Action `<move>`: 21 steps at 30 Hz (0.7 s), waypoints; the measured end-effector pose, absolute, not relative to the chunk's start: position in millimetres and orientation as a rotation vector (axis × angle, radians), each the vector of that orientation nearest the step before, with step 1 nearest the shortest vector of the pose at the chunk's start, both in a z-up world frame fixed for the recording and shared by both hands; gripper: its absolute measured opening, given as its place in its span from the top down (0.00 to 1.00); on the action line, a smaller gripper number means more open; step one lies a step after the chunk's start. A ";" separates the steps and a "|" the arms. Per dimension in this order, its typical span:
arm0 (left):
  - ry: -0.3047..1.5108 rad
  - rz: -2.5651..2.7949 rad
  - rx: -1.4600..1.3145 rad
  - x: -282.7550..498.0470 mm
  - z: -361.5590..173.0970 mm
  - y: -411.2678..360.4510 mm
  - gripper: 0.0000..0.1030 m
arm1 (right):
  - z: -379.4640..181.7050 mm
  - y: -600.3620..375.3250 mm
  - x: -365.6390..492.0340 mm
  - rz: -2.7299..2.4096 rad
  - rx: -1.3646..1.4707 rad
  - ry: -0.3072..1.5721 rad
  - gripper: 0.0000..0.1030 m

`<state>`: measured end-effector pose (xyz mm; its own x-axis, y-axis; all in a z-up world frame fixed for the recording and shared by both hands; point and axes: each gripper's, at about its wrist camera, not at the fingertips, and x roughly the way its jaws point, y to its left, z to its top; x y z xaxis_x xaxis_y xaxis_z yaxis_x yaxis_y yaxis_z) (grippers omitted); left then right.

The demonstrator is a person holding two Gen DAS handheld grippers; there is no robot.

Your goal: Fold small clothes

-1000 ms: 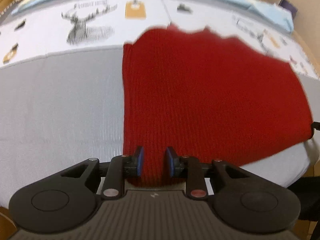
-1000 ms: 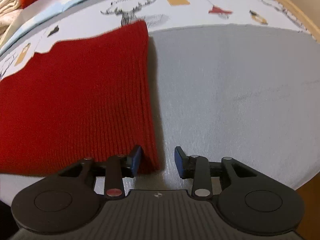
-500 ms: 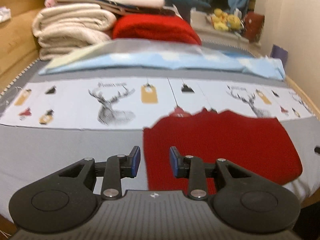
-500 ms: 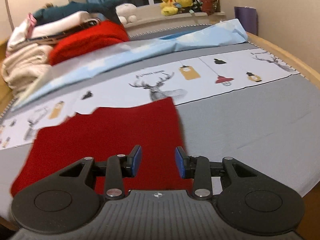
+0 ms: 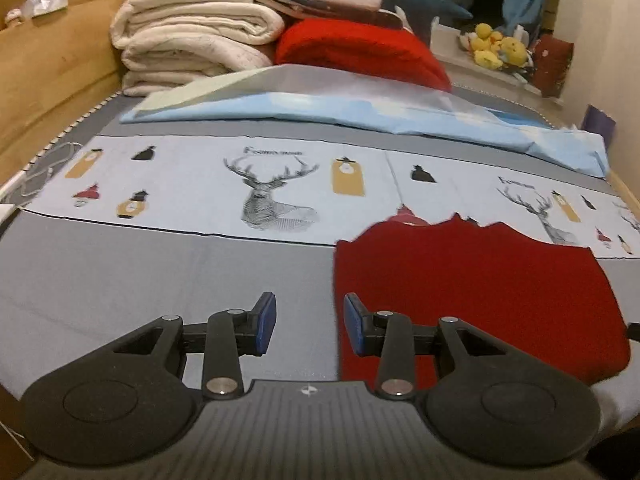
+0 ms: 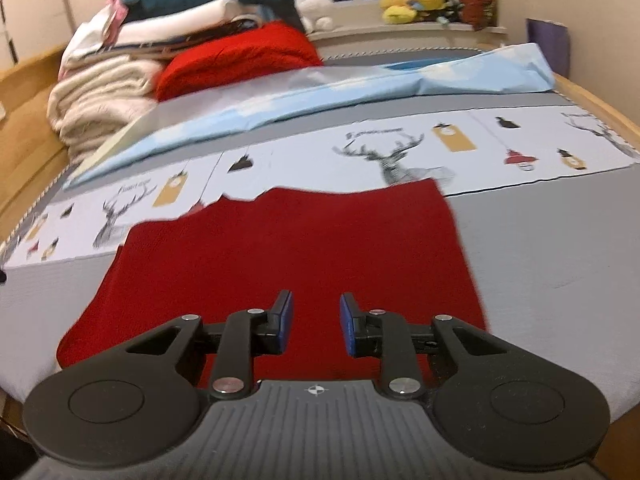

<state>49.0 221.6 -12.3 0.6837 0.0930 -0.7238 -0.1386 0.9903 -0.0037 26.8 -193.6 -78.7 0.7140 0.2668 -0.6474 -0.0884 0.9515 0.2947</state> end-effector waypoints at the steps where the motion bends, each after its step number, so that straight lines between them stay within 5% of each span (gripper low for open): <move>1: 0.812 0.128 -0.050 49.1 -13.1 220.9 0.60 | -79.9 -184.5 29.5 0.212 0.242 0.759 0.74; 12: 0.841 0.181 -0.134 45.8 -10.6 259.2 0.58 | -87.1 -86.0 37.6 0.348 0.131 0.775 0.75; 16: 0.845 0.209 -0.202 40.8 -6.4 280.7 0.58 | -86.1 -52.5 30.0 0.396 0.081 0.727 0.87; 21: 0.832 0.242 -0.266 31.5 -0.3 301.0 0.58 | -87.7 -16.5 24.9 0.500 0.051 0.697 0.87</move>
